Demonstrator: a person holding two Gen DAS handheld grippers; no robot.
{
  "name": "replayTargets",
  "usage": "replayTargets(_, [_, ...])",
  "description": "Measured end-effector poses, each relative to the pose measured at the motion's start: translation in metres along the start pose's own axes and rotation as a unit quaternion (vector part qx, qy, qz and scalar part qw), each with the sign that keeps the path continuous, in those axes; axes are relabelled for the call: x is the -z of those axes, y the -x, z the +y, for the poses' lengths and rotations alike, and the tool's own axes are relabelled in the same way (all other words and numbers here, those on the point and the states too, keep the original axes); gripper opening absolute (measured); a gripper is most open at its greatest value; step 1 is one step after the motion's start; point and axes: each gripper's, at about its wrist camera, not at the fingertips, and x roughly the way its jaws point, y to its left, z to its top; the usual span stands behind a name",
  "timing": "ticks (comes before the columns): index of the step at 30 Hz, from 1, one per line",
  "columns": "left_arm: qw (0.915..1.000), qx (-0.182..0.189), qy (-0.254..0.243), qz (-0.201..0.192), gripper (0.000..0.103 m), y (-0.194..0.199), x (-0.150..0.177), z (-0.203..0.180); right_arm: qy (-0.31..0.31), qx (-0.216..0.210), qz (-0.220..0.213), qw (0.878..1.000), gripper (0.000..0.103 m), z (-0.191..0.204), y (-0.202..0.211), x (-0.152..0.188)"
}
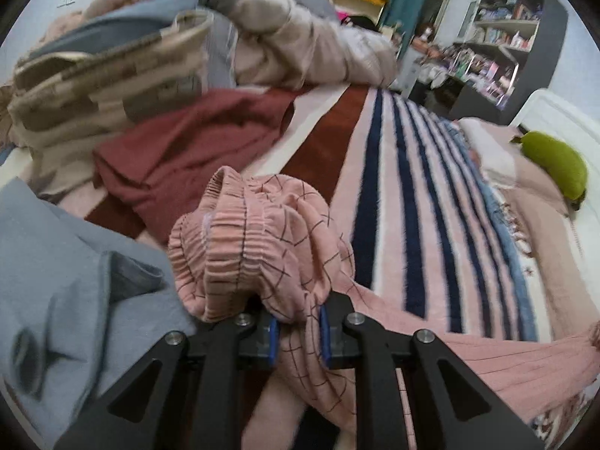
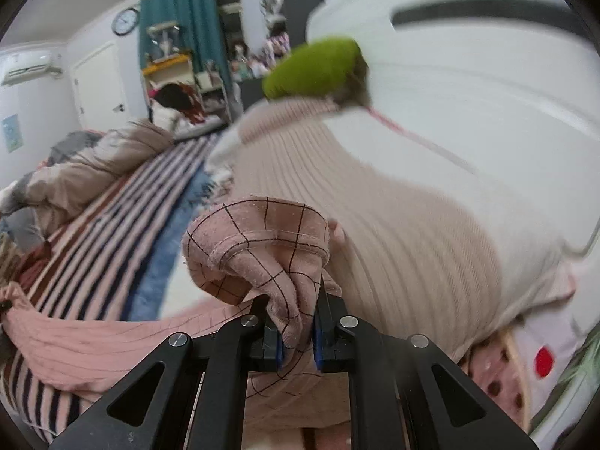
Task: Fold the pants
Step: 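Lay the pants down and open both grippers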
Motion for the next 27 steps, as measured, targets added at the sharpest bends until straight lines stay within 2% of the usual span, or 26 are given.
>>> replayTargets(2, [1.0,-0.004,0.002,0.007,0.016,-0.009,0.002,0.001,-0.018,0.001,0.009,1.0,0.009,-0.013,-0.012,0.009])
replayTargets(5, [0.9997,-0.018,-0.01,0.012,0.021,-0.013,0.002,-0.002,-0.048,-0.01,-0.002,0.999,0.02,-0.028,-0.013,0.013])
replayTargets(7, [0.9992,-0.03,-0.024,0.013,0.027,-0.01,0.001,-0.007,-0.063,0.009,-0.012,0.998,0.043,-0.036,-0.007,0.013])
replayTargets(10, [0.9989,-0.03,-0.035,0.005,0.042,0.007,0.001,-0.011,-0.077,0.03,-0.029,0.996,0.044,-0.049,0.006,0.01])
replayTargets(12, [0.9977,-0.041,-0.052,-0.015,0.047,0.026,-0.001,-0.016,-0.075,0.058,-0.035,0.995,0.044,-0.056,0.017,0.009])
replayTargets(14, [0.9968,-0.039,-0.065,-0.026,0.055,0.039,-0.003,-0.022,-0.07,0.062,-0.039,0.995,0.044,-0.059,0.027,0.008])
replayTargets(18, [0.9947,-0.015,-0.094,-0.039,0.057,0.062,-0.008,-0.041,-0.052,0.051,-0.043,0.996,0.044,-0.055,0.048,0.002])
replayTargets(20, [0.993,0.006,-0.11,-0.043,0.061,0.07,-0.007,-0.056,-0.026,0.062,-0.06,0.996,0.046,-0.046,0.063,-0.001])
replayTargets(23, [0.9907,0.042,-0.125,-0.034,0.062,0.07,-0.006,-0.076,0.0,0.06,-0.076,0.995,0.046,-0.033,0.079,-0.008])
replayTargets(25, [0.9892,0.057,-0.132,-0.03,0.062,0.069,0.0,-0.088,0.013,0.042,-0.07,0.997,0.046,-0.027,0.083,-0.011])
replayTargets(27, [0.9872,0.069,-0.141,-0.028,0.062,0.067,0.005,-0.098,0.044,0.0,-0.046,0.998,0.046,-0.016,0.081,-0.01])
